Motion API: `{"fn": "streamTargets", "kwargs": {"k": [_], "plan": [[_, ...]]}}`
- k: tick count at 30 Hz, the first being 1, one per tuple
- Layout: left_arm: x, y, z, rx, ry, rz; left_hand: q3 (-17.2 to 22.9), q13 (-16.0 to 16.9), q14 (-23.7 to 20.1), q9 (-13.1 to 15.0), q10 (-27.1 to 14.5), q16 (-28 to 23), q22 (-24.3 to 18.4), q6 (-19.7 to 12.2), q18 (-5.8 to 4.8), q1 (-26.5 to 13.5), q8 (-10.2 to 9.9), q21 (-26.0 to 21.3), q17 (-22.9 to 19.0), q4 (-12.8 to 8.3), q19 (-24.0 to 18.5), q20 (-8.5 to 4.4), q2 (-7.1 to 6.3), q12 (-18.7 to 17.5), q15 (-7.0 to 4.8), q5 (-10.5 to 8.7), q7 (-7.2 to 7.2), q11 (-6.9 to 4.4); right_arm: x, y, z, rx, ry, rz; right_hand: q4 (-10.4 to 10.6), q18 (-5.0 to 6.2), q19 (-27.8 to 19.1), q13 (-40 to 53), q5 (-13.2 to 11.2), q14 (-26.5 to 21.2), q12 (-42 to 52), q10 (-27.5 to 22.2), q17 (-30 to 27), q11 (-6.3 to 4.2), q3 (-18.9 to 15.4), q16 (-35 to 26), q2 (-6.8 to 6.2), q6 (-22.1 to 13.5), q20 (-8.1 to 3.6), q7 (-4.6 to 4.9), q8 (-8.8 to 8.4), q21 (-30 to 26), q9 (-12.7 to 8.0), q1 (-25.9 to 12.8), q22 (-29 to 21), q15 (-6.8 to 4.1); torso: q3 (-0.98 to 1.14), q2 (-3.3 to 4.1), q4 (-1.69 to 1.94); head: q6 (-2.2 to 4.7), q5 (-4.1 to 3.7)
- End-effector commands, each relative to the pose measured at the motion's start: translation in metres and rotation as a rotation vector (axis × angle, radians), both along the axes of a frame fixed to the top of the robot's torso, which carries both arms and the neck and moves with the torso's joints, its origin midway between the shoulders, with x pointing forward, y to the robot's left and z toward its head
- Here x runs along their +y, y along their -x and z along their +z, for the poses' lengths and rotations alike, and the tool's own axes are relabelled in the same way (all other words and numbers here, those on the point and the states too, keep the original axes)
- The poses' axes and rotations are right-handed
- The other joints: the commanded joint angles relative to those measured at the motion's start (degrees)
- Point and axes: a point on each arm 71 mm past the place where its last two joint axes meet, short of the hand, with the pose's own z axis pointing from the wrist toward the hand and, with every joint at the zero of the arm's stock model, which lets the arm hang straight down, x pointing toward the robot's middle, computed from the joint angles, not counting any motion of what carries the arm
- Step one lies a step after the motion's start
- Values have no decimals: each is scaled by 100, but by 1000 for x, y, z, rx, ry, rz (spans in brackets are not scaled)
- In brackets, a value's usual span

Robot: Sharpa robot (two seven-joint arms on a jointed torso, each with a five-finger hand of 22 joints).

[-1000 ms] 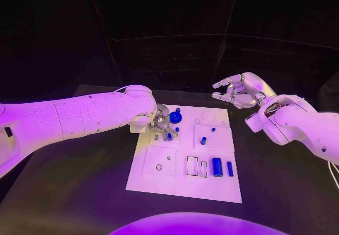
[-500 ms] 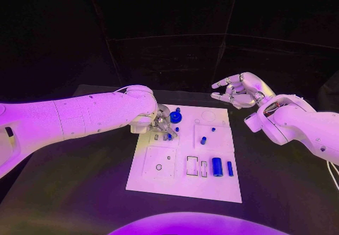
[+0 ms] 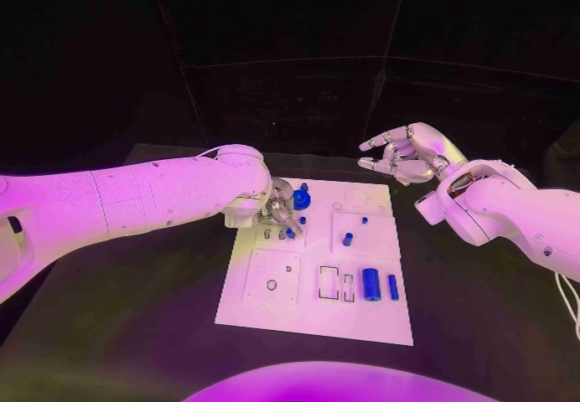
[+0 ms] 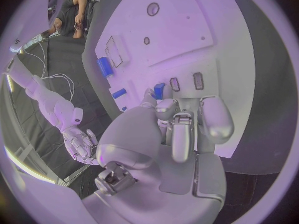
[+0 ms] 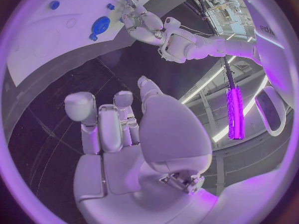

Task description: Assemble the parts on the task board

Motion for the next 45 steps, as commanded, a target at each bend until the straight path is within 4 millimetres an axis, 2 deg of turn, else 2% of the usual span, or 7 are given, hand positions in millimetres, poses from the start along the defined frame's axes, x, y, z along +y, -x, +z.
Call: {"fn": "streamTargets", "kwargs": {"k": [1,4,5,7,12,16,45], "plan": [[1,2,-1,13,11,10,637,-33,588,20,-33,33,12,-50,-49,217,-41,24,1450,-500,-10,-43,62,-62,-23,60,11,-6,1,0,1,4,0,11,-17,19,-5,-5,20,192,-19,-12,-4,-6,-32,-28,39,13,-17,-22,25,-24,-6,-20,-5,-42,-3,1,8,-8,3],[5,2,0,2,24,26,1186,-74,588,49,-43,33,32,-75,-52,129,-65,28,1450,-705,-16,-19,-48,-123,5,86,50,27,1,-1,0,5,0,12,-17,19,-5,-5,20,192,-19,-12,-4,-6,-32,-28,39,13,-17,-22,25,-24,-6,-20,-5,-42,-3,-5,9,-13,8],[6,2,0,-3,29,31,1880,-75,587,104,-15,32,56,-52,-48,-269,-58,32,1447,-791,-22,5,-235,-139,34,81,60,89,1,-1,0,5,0,12,-17,19,-5,-5,20,192,-19,-12,-4,-6,-32,-28,39,13,-17,-22,25,-24,-6,-20,-5,-42,-1,-5,10,-13,12],[9,3,1,-15,40,44,2194,-67,588,127,-4,33,67,-71,-51,-378,-61,34,1450,-895,-23,24,-395,-134,13,80,56,66,2,-1,0,6,0,13,-17,19,-5,-5,20,192,-19,-12,-4,-6,-32,-28,39,13,-17,-22,25,-24,-6,-20,-5,-42,1,-4,9,-7,31],[14,4,3,-39,73,78,3764,-37,591,310,52,38,107,-55,-53,-1225,51,30,1460,-982,-23,42,-963,-100,21,69,37,75,1,-2,0,8,-1,13,-20,22,-8,-15,41,191,-27,-17,-13,-6,-30,-36,42,11,-17,-22,28,-32,-7,-17,-18,-42,1,-5,14,5,14],[20,5,5,-61,113,120,4214,-101,588,405,41,33,116,-65,-48,-1469,120,18,1451,-963,-23,30,-1145,-141,29,57,54,48,-1,-3,-1,11,-3,11,-19,22,-9,-14,43,191,-26,-17,-12,-6,-31,-36,43,11,-17,-21,29,-33,-7,-19,-21,-42,-9,-5,19,43,3],[35,20,-16,-128,90,152,4379,-112,587,459,57,30,109,-60,-42,-1567,165,3,1444,-941,-25,22,-1227,-141,27,35,47,33,-7,-5,-3,24,4,-2,-17,22,-8,-10,48,193,-21,-15,-2,-6,-32,-29,45,10,-18,-21,30,-33,-7,-23,-20,-42,5,4,-10,-55,107]]}}
